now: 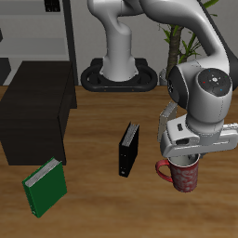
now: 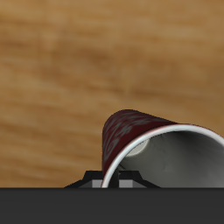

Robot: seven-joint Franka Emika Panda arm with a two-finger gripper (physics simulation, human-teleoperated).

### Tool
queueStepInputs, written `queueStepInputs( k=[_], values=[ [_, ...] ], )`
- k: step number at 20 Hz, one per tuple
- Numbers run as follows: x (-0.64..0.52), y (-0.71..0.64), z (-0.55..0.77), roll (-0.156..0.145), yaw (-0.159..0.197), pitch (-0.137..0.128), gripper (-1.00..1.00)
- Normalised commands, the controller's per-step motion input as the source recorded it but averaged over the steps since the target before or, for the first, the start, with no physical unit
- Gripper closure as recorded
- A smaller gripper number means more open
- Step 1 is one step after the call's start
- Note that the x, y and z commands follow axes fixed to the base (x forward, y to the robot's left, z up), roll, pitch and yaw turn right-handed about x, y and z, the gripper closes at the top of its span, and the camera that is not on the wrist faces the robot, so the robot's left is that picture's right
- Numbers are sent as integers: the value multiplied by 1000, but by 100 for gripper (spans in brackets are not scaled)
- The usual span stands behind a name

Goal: Place the red mug on top of the shelf

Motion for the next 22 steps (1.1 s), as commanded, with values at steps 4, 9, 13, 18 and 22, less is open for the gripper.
queueStepInputs(
  k=[4,9,13,18,22],
  values=[
    [-172,-85,430,7,35,-59,100],
    [-244,-177,771,10,4,-86,100],
    [-345,-214,773,42,4,-48,100],
    [-448,-394,718,23,-5,-54,100],
    [-501,-490,664,-1,-9,-78,100]
  ],
)
